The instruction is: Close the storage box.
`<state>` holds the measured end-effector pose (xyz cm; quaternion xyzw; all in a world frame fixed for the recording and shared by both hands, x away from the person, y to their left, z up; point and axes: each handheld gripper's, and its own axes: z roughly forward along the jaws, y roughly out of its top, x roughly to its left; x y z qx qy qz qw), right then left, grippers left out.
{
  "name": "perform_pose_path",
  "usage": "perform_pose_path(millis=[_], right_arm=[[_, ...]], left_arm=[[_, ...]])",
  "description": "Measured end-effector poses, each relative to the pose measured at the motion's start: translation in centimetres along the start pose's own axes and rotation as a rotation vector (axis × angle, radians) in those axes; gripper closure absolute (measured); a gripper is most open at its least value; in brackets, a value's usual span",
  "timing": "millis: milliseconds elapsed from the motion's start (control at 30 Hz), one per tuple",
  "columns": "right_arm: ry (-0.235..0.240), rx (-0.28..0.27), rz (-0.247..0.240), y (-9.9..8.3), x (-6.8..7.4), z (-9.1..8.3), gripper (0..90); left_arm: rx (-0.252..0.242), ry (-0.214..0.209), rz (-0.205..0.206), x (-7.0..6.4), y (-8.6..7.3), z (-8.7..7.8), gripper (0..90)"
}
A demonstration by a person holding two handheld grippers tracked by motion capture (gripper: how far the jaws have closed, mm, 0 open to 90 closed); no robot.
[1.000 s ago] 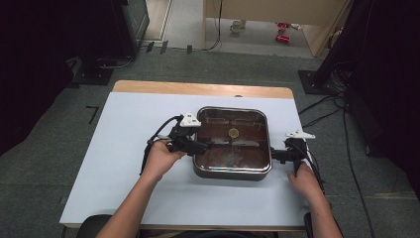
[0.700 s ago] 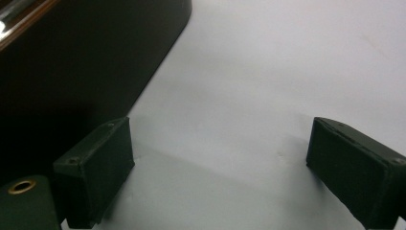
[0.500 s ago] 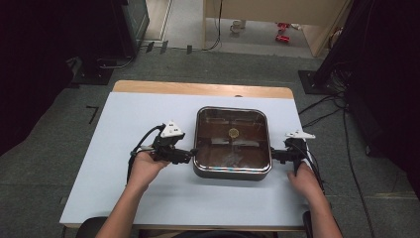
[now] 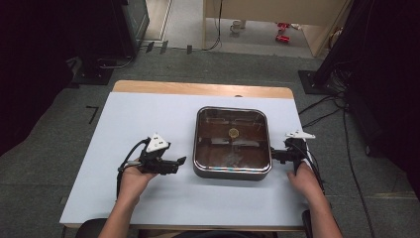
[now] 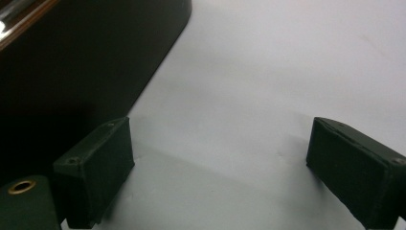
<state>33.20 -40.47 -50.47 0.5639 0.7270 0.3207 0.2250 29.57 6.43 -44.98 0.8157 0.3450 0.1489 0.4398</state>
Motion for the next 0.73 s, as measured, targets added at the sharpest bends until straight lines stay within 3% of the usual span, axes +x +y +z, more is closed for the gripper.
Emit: perform_pose_path(millis=[100,167,200,333,500,600,733], right_arm=[[0.000,0.000,0.000,0.0,0.0,0.0,8.3],[0.000,0.000,0.000,0.0,0.0,0.0,8.3],[0.000,0.000,0.000,0.0,0.0,0.0,8.3],[0.000,0.000,0.000,0.0,0.0,0.0,8.3],[0.000,0.000,0.000,0.0,0.0,0.0,8.3],[0.000,0.000,0.000,0.0,0.0,0.0,8.3],[0.000,0.000,0.000,0.0,0.0,0.0,8.3]], left_arm=[[-0.025,0.009,-0.028,0.0,-1.1,0.1,20.3],[-0.002,0.023,-0.033,-0.1,-2.0,0.4,20.4],[0.031,0.035,-0.019,-0.4,-2.5,0.8,20.4],[0.098,0.024,0.016,-0.8,-2.9,1.5,19.5],[0.121,0.027,-0.001,-0.8,-3.5,2.2,19.2],[0.146,0.065,-0.011,-1.0,-3.7,2.9,19.2],[0.148,0.079,0.006,-1.1,-3.8,3.1,19.0]])
